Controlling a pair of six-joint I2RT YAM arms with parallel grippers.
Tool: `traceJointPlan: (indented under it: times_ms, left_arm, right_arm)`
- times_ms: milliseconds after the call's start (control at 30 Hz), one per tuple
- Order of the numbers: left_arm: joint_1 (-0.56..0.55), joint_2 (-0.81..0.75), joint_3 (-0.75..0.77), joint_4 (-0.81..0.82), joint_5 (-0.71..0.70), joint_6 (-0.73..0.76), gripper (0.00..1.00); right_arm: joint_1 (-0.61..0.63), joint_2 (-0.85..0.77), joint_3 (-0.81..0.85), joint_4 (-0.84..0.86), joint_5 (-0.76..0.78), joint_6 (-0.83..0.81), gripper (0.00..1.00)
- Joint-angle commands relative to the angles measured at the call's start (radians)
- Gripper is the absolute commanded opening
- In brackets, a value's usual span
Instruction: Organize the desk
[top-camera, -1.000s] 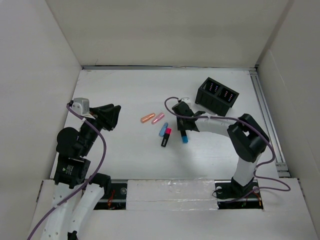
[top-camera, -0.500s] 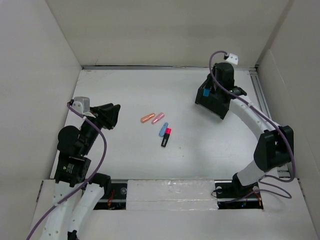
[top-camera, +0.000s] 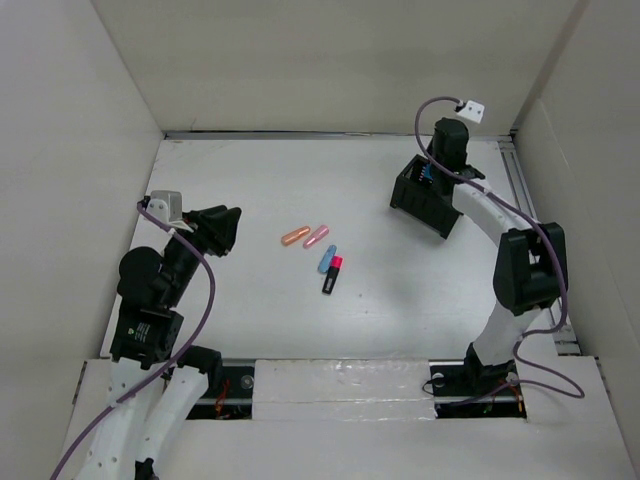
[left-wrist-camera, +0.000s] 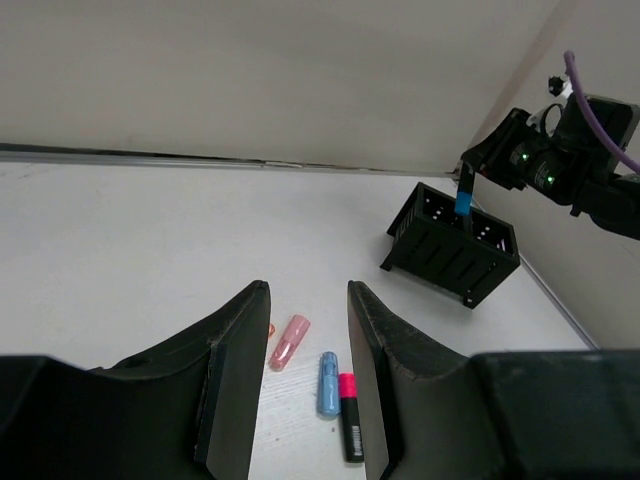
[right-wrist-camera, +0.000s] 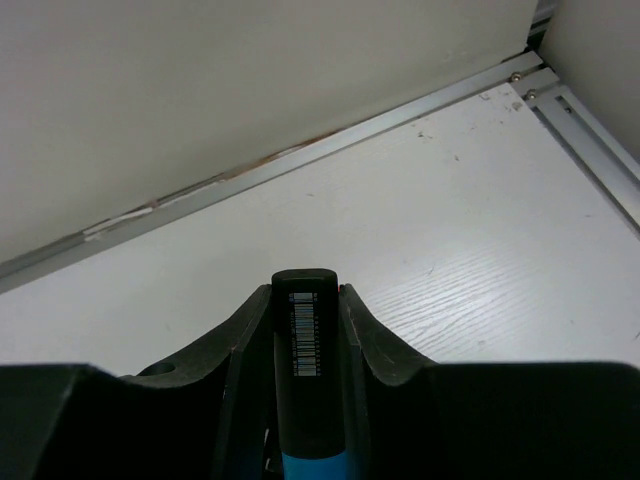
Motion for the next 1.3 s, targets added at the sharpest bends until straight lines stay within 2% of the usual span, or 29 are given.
traceJointPlan:
  times_ms: [0,300,433,600,667,733,900,967,1033,1067,1100,1167,1200,1267]
  left_arm:
    - [-0.004,0.007,-0.002,0.035,-0.011,0.015,0.33]
    - [-0.004,0.012,-0.003,0.033,-0.012,0.015,0.33]
    - [-0.004,0.018,-0.002,0.032,-0.008,0.015,0.33]
    - [-0.004,0.018,0.0,0.033,-0.008,0.017,0.33]
    - [-0.004,0.018,-0.002,0.032,0.0,0.017,0.33]
    - [-0.004,0.015,-0.002,0.038,-0.002,0.017,0.33]
    - [-0.004,0.018,-0.002,0.033,0.0,0.017,0.33]
    - [-0.004,0.021,0.001,0.035,-0.008,0.017,0.33]
    - [-0.004,0.023,0.001,0.03,-0.005,0.017,0.33]
    - [-0.004,0.02,-0.002,0.032,-0.005,0.017,0.33]
    - [-0.004,0.015,-0.002,0.038,-0.008,0.015,0.33]
    - [-0.004,0.021,0.0,0.037,-0.008,0.015,0.33]
    - [-0.004,0.021,0.0,0.03,-0.006,0.014,0.33]
    - [-0.004,0.018,0.001,0.03,-0.003,0.014,0.33]
  right_arm:
    - [0.015,0.014,0.035,0.104,0.075,-0.073,0.11]
    - [0.064,0.057,-0.019,0.17,0.122,-0.11,0.14]
    - [0.102,0.057,-0.061,0.212,0.151,-0.112,0.2]
    - [0.111,0.079,-0.068,0.193,0.181,-0.113,0.2]
    - [0.111,0.065,-0.069,0.191,0.174,-0.118,0.36]
    - [0.121,0.051,-0.075,0.194,0.177,-0.124,0.44]
    - [0.134,0.007,-0.042,0.124,0.176,-0.115,0.46]
    - [0.162,-0.03,-0.066,0.12,0.181,-0.11,0.53]
    - [0.185,-0.091,-0.084,0.096,0.161,-0.086,0.55]
    - [0.212,-0.111,-0.106,0.081,0.136,-0.069,0.5]
    - [0.228,-0.152,-0.129,0.043,0.09,-0.037,0.28]
    - [0.265,-0.179,-0.164,-0.001,0.034,0.008,0.02]
    - [0.33,-0.199,-0.211,-0.013,-0.096,0.025,0.0]
    - [0.358,-0.197,-0.256,-0.013,-0.126,0.025,0.0]
